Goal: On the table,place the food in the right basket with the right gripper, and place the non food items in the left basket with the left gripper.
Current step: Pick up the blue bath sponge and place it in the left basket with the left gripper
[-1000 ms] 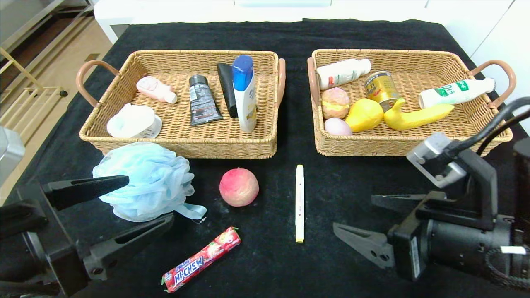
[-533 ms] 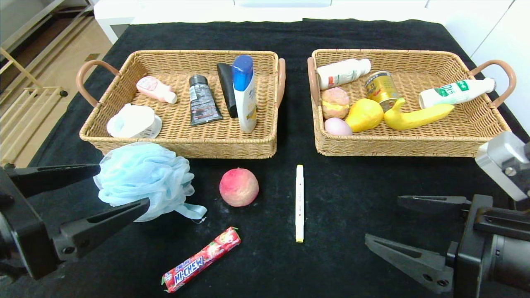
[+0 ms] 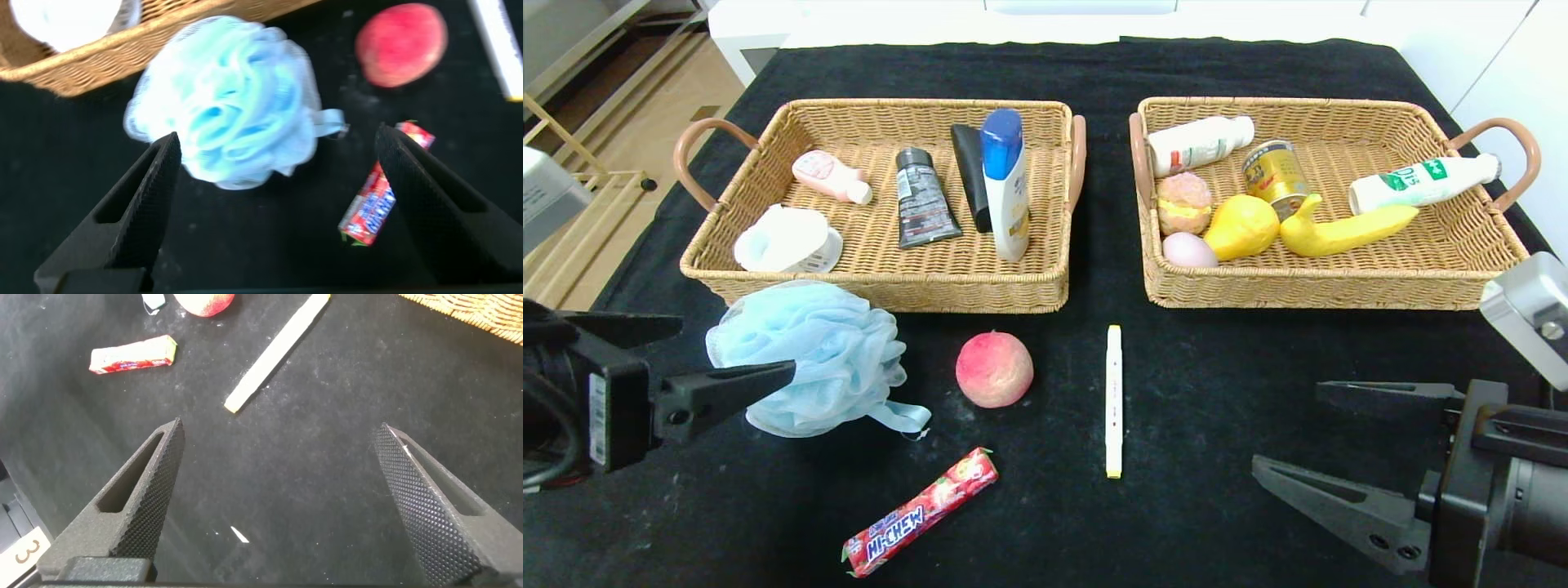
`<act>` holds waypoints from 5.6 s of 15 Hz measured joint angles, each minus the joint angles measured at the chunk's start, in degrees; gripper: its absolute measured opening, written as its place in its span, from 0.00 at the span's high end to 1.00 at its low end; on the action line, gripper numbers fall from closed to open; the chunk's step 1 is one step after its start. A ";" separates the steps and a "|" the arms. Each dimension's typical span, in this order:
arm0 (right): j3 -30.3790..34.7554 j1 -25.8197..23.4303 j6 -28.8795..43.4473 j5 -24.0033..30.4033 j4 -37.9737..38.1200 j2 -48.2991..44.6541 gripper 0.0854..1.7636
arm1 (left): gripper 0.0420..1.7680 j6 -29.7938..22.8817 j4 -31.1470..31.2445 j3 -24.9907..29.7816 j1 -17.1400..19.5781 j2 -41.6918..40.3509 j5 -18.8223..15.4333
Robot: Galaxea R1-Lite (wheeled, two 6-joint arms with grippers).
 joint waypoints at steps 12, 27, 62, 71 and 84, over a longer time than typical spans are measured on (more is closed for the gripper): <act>0.05 -0.15 0.02 -0.06 -0.02 0.16 0.04 | 0.03 -9.25 6.12 -14.23 4.90 22.60 1.22; 0.11 0.13 -0.07 -0.23 -0.02 -0.20 0.04 | 0.54 -9.64 5.95 -13.23 5.10 28.39 1.40; 0.30 0.82 -0.07 0.00 -0.02 -0.96 0.03 | 0.61 -8.19 12.96 -54.50 5.56 31.52 2.32; 0.20 0.90 -0.09 0.02 -0.02 -1.61 0.03 | 0.62 -10.50 3.36 -55.74 7.02 40.94 2.45; 0.27 0.88 -0.35 0.09 -0.02 -2.29 0.03 | 0.22 -10.70 3.50 -54.50 7.41 42.09 3.43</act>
